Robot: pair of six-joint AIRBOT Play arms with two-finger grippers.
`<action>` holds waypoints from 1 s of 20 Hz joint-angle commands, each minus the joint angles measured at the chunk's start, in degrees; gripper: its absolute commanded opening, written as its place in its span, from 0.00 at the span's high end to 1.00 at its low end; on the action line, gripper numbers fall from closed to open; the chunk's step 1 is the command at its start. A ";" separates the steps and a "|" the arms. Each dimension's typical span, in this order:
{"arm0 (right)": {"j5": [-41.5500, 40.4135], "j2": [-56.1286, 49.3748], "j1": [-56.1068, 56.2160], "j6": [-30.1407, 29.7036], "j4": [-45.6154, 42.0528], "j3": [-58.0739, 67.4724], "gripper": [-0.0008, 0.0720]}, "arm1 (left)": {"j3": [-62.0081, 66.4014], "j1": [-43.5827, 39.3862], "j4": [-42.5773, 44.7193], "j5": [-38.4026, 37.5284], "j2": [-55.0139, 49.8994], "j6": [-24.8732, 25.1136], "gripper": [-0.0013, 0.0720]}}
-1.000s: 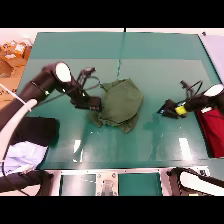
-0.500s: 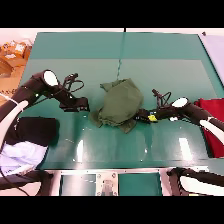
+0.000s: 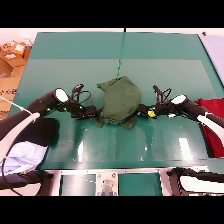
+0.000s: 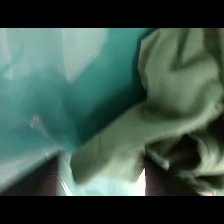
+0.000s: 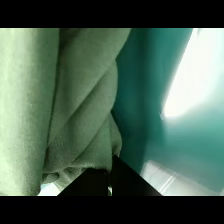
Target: Fold the shirts.
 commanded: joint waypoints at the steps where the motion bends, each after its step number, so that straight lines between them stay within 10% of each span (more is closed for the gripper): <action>1: 0.00 -0.11 -0.87 -0.31 -0.22 0.17 0.97 | -1.22 -1.16 -2.32 3.58 -1.62 0.61 0.96; 12: 20.11 8.68 -29.51 3.72 -7.91 19.32 0.97 | 20.79 21.66 1.40 -14.36 17.20 3.17 0.95; 20: 21.35 25.86 -37.44 11.39 -7.91 49.77 0.97 | 51.58 22.93 1.42 -17.92 26.01 5.68 0.95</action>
